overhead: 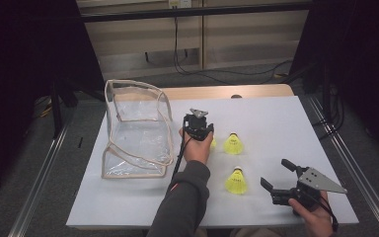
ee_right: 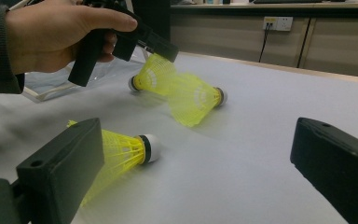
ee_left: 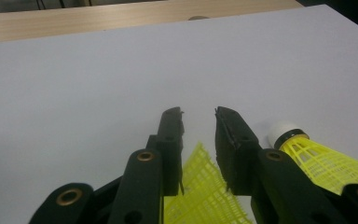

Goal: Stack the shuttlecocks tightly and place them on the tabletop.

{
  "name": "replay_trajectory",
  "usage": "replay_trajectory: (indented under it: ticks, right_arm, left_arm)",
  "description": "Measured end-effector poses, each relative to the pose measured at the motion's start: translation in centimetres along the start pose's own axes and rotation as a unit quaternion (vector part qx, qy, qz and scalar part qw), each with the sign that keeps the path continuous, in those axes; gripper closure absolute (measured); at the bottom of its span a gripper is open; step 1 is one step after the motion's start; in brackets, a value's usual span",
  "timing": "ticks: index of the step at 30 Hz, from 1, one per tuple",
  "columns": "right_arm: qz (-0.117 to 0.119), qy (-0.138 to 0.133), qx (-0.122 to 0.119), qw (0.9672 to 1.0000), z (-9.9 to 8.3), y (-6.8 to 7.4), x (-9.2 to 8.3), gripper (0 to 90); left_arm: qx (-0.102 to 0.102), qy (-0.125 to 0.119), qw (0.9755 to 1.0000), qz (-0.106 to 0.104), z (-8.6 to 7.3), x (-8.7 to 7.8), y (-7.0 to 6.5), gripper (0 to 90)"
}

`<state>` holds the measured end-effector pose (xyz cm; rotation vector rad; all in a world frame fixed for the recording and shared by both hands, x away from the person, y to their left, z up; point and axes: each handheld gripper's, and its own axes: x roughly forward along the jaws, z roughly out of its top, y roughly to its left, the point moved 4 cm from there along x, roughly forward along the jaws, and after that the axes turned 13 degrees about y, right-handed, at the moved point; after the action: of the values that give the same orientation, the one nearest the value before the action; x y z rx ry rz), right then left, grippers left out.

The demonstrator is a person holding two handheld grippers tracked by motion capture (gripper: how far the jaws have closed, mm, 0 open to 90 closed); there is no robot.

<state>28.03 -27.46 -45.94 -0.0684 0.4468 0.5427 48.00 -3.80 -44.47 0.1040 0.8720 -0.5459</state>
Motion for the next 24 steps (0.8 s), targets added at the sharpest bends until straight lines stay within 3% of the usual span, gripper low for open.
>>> replay_trajectory:
  ticks: [24]
  right_arm:
    - [0.001,0.001,0.0,1.0,0.0,0.06,0.0,2.1]
  left_arm:
    - [0.004,0.009,0.9999,-0.013,-0.1,-0.26,-0.32,74.3]
